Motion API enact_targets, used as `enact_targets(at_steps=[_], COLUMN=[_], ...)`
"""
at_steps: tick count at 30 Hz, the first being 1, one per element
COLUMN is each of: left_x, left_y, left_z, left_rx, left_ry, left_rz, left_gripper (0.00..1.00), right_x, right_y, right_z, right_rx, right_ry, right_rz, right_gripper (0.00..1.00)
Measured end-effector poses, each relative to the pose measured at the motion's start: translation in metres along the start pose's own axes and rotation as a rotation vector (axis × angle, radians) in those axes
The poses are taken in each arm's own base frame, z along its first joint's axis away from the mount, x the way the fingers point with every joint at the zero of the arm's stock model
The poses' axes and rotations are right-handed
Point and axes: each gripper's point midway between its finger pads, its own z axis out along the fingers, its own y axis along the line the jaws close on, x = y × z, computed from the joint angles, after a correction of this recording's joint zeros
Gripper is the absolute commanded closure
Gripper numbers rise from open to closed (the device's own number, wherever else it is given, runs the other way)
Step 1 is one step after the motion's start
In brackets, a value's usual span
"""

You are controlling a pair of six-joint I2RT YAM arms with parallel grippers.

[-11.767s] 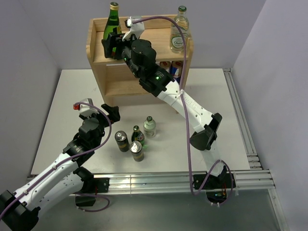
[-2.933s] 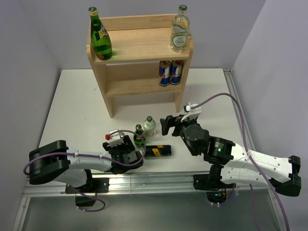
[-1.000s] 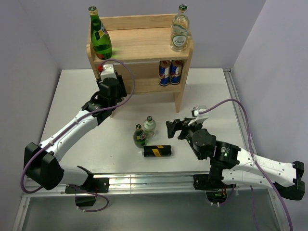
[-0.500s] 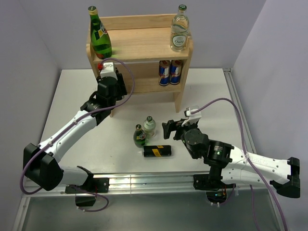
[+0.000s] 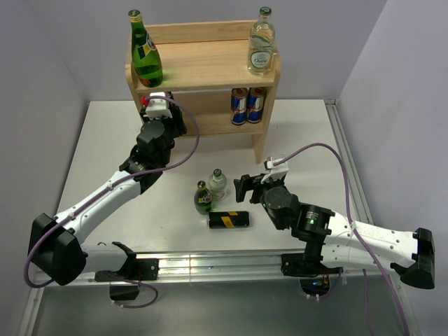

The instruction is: Place and organize the beverage onto the shelf

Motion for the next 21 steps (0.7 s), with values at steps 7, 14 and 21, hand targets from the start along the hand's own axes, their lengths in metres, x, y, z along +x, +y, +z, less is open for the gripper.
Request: enact_targets(at_steps=[7,14,21], left_x=[0.016,0.029,0.028], left_y=[0.014,0.021,0.028], left_z=[0.001,0.014,0.027], left_rx=[-0.057,-0.125,-0.201], left_ry=[-0.073,-0.134,-0.214], left_rz=[0.005,0.011,0.023], left_gripper=[1.00,1.00,1.00], right_x=[0.005,0.007,0.012], right_y=[-0.001,-0.001,-0.001], right_z=[0.004,0.009,0.013], right_rx=[-0.004,-0.008,-0.008], right_ry=[0.009,0.010,0.023], right_rz=[0.001,0.010,0.007], right_gripper=[0.00,0.00,0.00])
